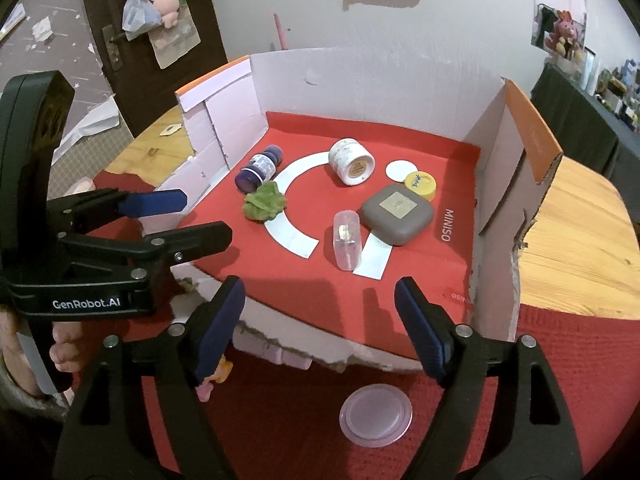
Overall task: Organize objects
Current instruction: 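Withdraw both grippers up and out of the box, then move right gripper toward the white round lid while left gripper moves toward the white fluffy toy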
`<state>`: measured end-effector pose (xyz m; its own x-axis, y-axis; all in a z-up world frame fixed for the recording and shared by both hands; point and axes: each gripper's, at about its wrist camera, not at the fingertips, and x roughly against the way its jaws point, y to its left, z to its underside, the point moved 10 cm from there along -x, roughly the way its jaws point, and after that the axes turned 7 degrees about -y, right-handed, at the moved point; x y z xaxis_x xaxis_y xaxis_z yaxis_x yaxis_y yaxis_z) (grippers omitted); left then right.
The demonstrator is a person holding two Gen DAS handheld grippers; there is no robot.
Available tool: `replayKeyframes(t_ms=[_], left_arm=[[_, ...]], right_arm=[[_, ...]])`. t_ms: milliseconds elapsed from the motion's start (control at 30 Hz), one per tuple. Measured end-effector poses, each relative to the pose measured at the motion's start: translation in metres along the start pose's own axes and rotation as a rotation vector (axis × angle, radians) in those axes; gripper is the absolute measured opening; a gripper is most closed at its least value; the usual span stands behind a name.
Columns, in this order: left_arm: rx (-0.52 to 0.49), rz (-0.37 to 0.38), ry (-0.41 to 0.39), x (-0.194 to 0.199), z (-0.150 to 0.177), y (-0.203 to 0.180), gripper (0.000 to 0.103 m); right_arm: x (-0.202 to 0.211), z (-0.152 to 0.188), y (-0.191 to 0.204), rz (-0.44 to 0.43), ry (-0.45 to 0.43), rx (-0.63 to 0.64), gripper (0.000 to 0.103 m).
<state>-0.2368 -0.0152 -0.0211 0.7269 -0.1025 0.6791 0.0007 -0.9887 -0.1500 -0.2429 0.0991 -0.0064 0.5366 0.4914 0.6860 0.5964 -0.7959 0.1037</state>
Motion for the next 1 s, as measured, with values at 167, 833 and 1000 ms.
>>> replayKeyframes(t_ms=[167, 833, 1000], left_arm=[[-0.001, 0.0, -0.01, 0.007, 0.002, 0.0, 0.08], [-0.02, -0.017, -0.055, 0.038, 0.014, -0.004, 0.096], [-0.026, -0.015, -0.061, 0.045, 0.018, -0.006, 0.096]], right_arm=[[0.007, 0.002, 0.001, 0.006, -0.01, -0.003, 0.082], [0.032, 0.013, 0.006, 0.019, -0.046, -0.01, 0.094], [0.036, 0.018, 0.009, 0.021, -0.047, -0.005, 0.094]])
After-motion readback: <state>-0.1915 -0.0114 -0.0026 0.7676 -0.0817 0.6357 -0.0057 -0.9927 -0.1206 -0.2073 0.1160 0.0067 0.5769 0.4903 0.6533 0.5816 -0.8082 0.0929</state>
